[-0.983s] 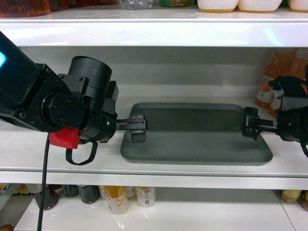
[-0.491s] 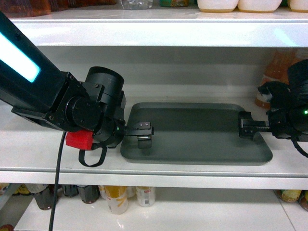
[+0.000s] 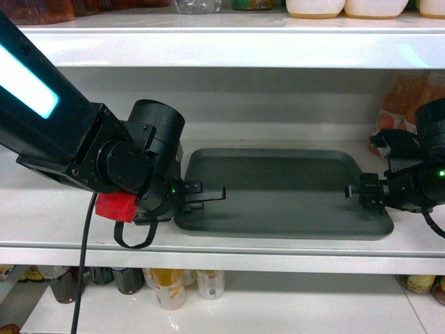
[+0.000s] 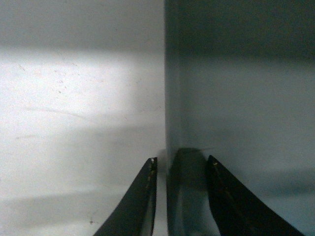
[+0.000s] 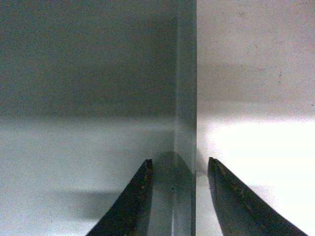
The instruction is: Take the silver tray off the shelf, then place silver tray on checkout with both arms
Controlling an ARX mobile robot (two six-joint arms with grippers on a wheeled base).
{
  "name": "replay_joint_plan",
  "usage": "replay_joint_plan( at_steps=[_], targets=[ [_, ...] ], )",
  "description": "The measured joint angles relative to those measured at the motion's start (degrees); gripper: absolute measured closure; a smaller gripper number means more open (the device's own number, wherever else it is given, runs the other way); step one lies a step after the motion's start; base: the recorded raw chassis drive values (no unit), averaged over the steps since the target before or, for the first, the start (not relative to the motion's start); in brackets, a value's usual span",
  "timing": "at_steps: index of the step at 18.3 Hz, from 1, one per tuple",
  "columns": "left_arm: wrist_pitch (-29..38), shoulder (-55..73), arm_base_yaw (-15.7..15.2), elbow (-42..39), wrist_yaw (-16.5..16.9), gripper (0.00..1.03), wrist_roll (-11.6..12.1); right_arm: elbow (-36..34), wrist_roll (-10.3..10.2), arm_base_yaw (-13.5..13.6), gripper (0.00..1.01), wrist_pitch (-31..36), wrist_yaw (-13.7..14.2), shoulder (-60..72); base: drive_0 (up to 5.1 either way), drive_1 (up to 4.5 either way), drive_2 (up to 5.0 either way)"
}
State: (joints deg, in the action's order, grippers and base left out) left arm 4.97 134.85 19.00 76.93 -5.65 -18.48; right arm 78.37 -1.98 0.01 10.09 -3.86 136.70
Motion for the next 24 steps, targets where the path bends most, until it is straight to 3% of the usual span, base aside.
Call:
replay_joint_plan(
  at_steps=[1,2,3,6,9,11,16,19,24],
  targets=[
    [2.1,-1.5,-0.1,-3.5,1.2,0.92,-2.1,-3.5,0.7,0.0,0.89,5.6,0.8,-0.4,0.0,0.0,0.0],
    [4.4,-2.8,-1.0,-6.1,1.8,1.01,-3.5,-6.5,0.7,0.0,0.98,9.1,0.8,-1.4,0.0,0.0,0.0],
    [7.1,-5.6,-1.5,-10.2,0.5,1.01,-4.0,-9.4,-1.2,0.1,0.98,8.5,-0.1,-3.7,0.0,0.0,0.0],
    [9.1,-10.1,-1.4,-16.1,-3.6,1.01,-0.6,-17.0,-3.2,1.5,0.98,12.2,-0.7,-8.5,0.0,0.0,0.0],
    [10.1,-19.1,-1.4,-22.5,-5.2,1.01,0.7,-25.6,-6.0,1.9,0.98,16.0,-2.3,-16.6,0.0,0.0,0.0],
    [11.6,-25.6,-1.4,-25.9,-5.6,1.01,0.9,-30.0,-6.6,1.9,0.98,18.2,-3.3,-23.2,0.0,0.0,0.0],
    [11.0,-40.3,-0.2,-36.5,-6.1,1.01,-0.5,-42.1,-7.2,1.4,0.98,19.2,-7.0,-39.5,0.0,0.0,0.0],
    [10.4,-48.1,1.5,-43.3,-6.6,1.01,-2.8,-50.0,-7.7,1.4,0.98,18.5,-7.0,-49.0,0.0,0.0,0.0],
    [10.8,-51.2,1.6,-45.4,-6.9,1.01,-4.0,-51.4,-8.5,1.4,0.98,18.6,-7.6,-51.5,0.0,0.0,0.0]
  ],
)
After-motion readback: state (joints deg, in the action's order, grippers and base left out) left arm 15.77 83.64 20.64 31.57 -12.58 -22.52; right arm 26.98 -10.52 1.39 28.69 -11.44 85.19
